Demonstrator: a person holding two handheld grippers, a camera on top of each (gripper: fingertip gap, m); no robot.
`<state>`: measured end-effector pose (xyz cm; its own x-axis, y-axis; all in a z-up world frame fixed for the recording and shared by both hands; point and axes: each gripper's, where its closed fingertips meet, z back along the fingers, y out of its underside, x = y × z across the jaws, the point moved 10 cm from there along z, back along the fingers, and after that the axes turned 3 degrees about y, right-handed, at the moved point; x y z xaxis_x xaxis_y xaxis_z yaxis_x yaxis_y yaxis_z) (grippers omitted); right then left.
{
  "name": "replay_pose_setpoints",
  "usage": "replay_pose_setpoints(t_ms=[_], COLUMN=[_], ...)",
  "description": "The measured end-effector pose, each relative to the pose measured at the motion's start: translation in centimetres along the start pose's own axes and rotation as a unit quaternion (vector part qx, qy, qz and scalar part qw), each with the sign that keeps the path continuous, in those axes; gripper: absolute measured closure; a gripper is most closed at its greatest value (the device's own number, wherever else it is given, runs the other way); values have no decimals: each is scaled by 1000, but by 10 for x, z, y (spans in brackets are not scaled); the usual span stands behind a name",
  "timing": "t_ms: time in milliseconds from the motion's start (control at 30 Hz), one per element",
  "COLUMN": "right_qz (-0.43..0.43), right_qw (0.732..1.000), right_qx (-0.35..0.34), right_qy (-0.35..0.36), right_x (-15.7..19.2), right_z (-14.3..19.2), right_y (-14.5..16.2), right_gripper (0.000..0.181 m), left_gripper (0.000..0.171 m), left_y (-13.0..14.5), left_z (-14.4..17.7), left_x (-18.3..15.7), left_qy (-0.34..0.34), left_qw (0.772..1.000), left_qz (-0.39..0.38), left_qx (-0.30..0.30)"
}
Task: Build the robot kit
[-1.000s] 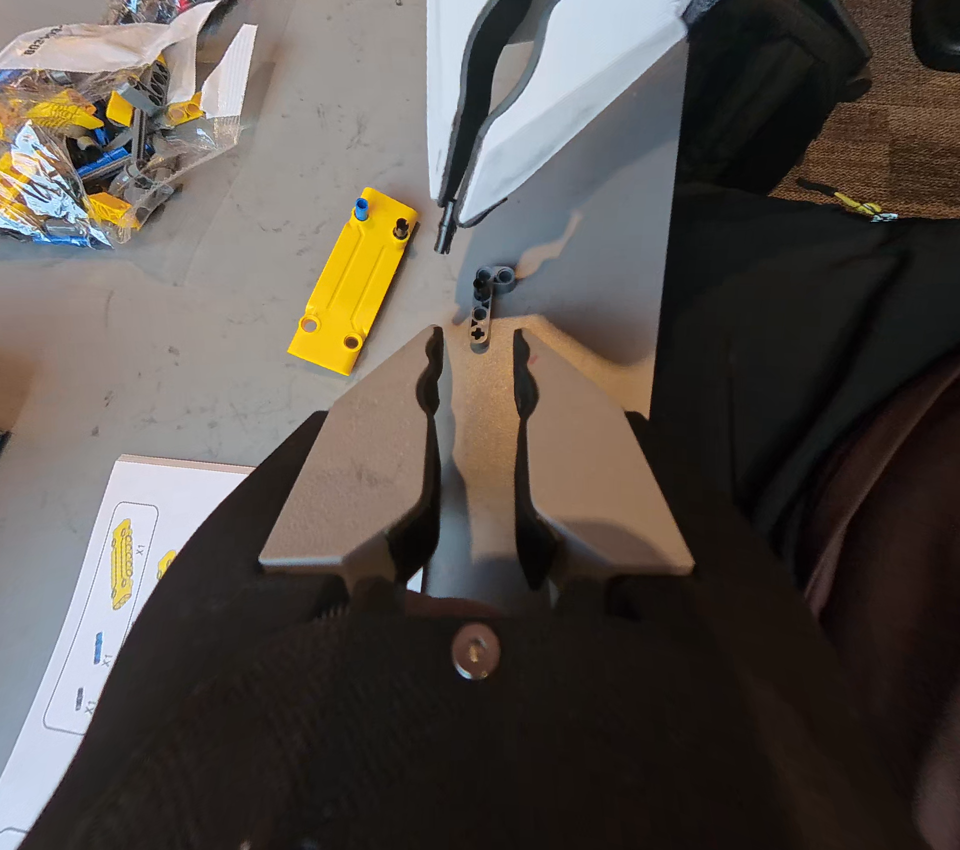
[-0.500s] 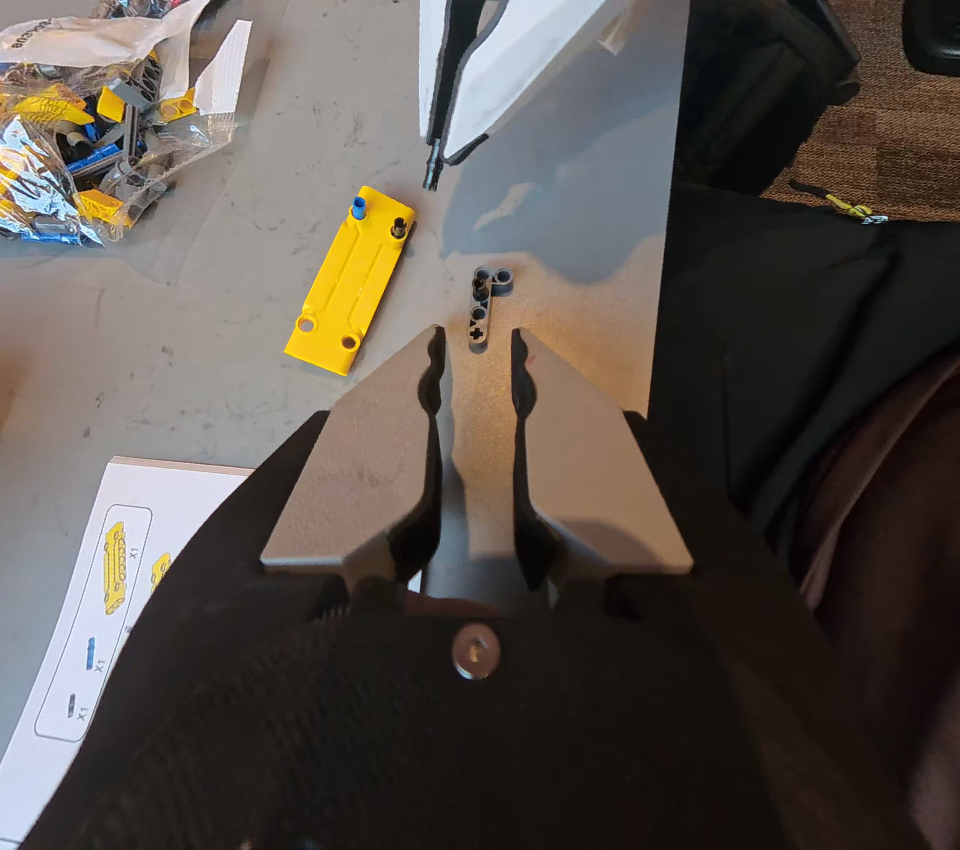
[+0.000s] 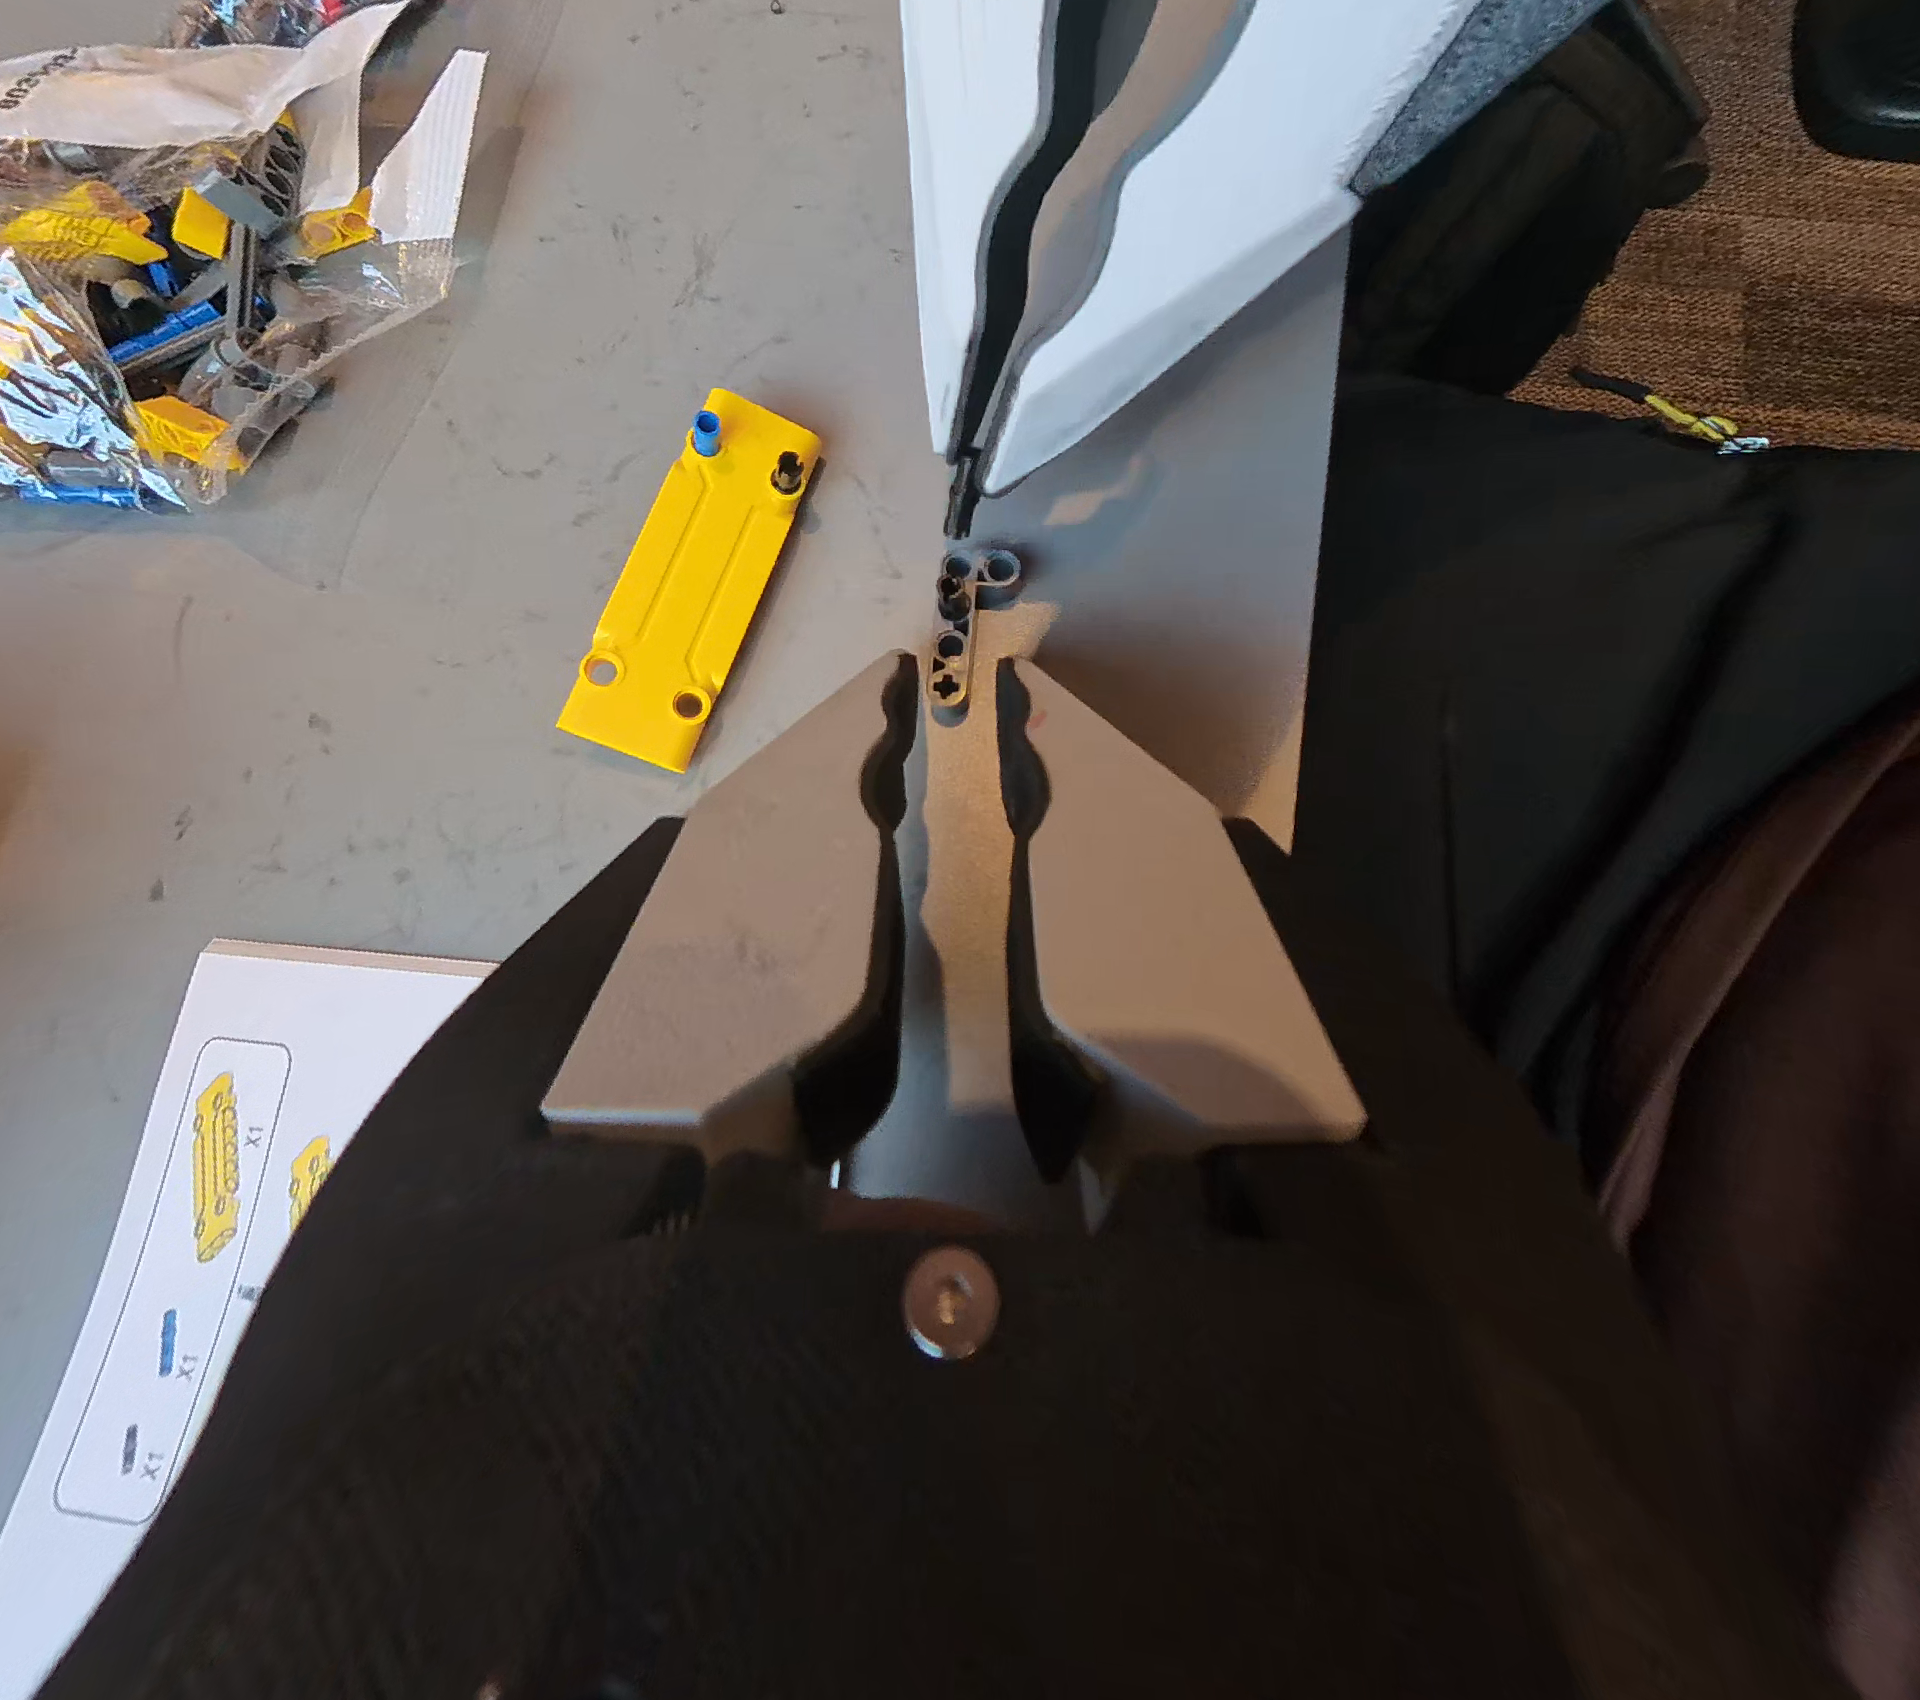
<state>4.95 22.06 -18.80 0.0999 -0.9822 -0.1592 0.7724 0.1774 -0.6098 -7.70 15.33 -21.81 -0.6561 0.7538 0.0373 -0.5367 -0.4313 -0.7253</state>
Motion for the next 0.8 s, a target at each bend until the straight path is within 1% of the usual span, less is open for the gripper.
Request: replay_pose_setpoints(t_ms=[100, 367, 800], right_qz=[5, -19, -21], right_qw=[1000, 1000, 999], right_qx=[-6, -22, -24], right_qy=[0, 6, 10], right_x=[2, -3, -4], right_z=[1, 0, 0], right_y=[-2, 4, 6], right_gripper=[177, 177, 176], left_gripper=[161, 162, 162], left_y=[0, 0, 0], left_z=[0, 0, 0], left_x=[-1, -1, -1], left_qy=[-3, -2, -1], left_qw=[1000, 1000, 1000], left_qz=[-4, -5, -5], left_qx=[0, 0, 0])
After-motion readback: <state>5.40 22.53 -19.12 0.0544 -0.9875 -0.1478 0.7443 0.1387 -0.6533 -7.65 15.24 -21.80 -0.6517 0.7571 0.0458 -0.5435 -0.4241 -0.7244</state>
